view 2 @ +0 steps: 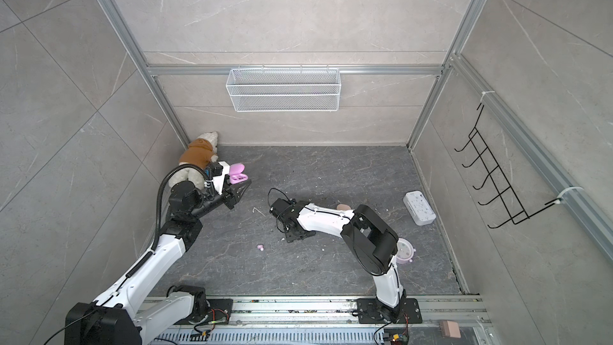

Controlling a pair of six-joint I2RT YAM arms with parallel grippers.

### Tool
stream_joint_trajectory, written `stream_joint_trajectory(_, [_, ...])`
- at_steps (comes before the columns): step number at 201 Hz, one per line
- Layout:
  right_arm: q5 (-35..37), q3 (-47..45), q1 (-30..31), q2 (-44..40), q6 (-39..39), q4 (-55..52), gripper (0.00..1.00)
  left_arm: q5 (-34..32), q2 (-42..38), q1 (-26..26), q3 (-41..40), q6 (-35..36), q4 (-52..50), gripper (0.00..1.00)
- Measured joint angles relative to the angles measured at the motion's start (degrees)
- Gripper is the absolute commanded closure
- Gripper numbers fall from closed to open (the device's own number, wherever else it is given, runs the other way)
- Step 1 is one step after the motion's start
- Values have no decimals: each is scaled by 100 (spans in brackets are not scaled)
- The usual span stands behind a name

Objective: Insert wireless bluetooth earbuds into charging case
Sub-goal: Rotate the wireless bluetooth earbud at the center of the table.

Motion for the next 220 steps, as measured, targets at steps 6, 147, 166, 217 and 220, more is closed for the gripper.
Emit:
stream_joint_trajectory(6, [17,-199,-24,-155,33,17,36,2,0,0,0,-2,0,81])
stream_joint_trajectory(147, [-1257,-1985,-1130,-1934,422,1198,27,13,15,-2,0,-2,0,81])
stream_joint_trajectory(166, [-1794,-2190,-1410,-1847,350,1674,27,20,15,-2,0,-2,0,81])
stream_joint_trajectory(217, [-2778,-2214,-1510,-1517,118,2354,27,37,15,-4,0,-2,0,81])
stream_joint_trajectory(220, [-2809,-2216,-1510,-1510,116,2385,27,44,15,-4,0,-2,0,81])
